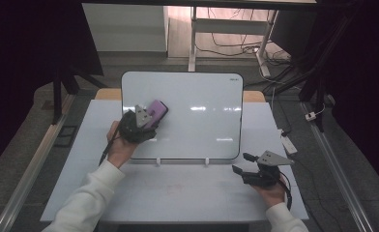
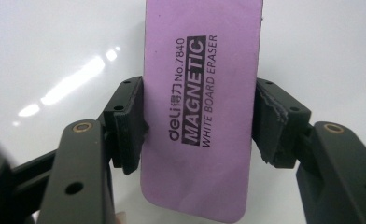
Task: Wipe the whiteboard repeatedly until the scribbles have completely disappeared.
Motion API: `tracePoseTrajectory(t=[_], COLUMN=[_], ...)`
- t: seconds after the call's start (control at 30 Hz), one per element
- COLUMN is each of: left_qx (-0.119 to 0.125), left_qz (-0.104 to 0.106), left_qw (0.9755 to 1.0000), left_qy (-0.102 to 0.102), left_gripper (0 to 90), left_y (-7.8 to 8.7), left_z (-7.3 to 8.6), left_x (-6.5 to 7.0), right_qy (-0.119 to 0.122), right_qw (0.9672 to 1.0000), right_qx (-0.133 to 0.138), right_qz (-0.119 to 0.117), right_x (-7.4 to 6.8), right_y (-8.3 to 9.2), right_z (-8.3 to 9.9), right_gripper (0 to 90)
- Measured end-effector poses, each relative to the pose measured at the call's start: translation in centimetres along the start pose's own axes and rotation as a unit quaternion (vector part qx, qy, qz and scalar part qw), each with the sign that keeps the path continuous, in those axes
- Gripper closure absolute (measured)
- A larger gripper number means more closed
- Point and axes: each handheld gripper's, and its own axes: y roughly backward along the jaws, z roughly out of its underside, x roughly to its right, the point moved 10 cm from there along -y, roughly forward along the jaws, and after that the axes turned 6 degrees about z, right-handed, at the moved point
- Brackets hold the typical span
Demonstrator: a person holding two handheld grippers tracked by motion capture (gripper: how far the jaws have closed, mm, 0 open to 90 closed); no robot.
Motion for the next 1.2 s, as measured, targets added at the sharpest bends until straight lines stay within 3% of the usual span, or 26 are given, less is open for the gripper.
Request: tracePoseTrajectory(t=[0.07,0.13,0.23,0.33,0.43,0.6,0.8,0.97,1.03,1.1,1.2], left_qx=[0.000,0.002,0.013,0.020,0.024,0.003,-0.012,-0.031,-0.033,-0.029,-0.019], left_qz=[0.001,0.013,0.002,-0.025,-0.020,-0.026,-0.009,-0.011,-0.010,0.003,-0.013], left_qw=[1.0000,0.9998,0.9989,0.9976,0.9962,0.9985,0.9991,0.9994,0.9993,0.9996,0.9997], left_qy=[-0.004,0.016,0.045,0.061,0.081,0.049,0.040,-0.009,-0.014,-0.003,0.008], left_gripper=[40.6,40.7,40.7,40.7,40.7,40.7,40.7,40.6,40.6,40.6,40.6], left_y=[0.1,0.4,0.9,1.6,1.9,1.9,1.9,1.5,1.4,1.5,1.8], left_z=[0.2,0.4,0.4,0.1,0.1,1.7,4.8,6.4,6.5,6.4,6.0], left_x=[0.2,-0.4,-2.4,-4.6,-5.7,-4.2,-1.8,1.1,1.4,1.1,-0.3], right_qy=[-0.002,-0.002,0.000,0.000,0.000,-0.001,0.000,0.001,0.002,0.002,0.001], right_qw=[1.0000,1.0000,1.0000,1.0000,1.0000,1.0000,1.0000,1.0000,1.0000,1.0000,1.0000], right_qx=[0.000,-0.001,-0.001,0.000,0.001,0.000,0.003,0.001,0.001,0.001,0.002], right_qz=[-0.001,0.000,0.000,0.001,0.000,0.001,0.000,0.000,0.000,0.000,0.000], right_x=[0.0,0.1,0.0,0.1,0.1,0.1,0.0,-0.1,-0.1,-0.1,0.0], right_y=[0.0,0.0,0.0,0.0,0.0,0.0,0.1,0.0,-0.1,-0.1,0.0], right_z=[0.0,0.0,0.0,0.0,0.0,0.0,-0.1,-0.1,-0.1,-0.1,-0.1], right_gripper=[31.3,31.3,31.3,31.3,31.3,31.3,31.4,31.4,31.4,31.4,31.3])
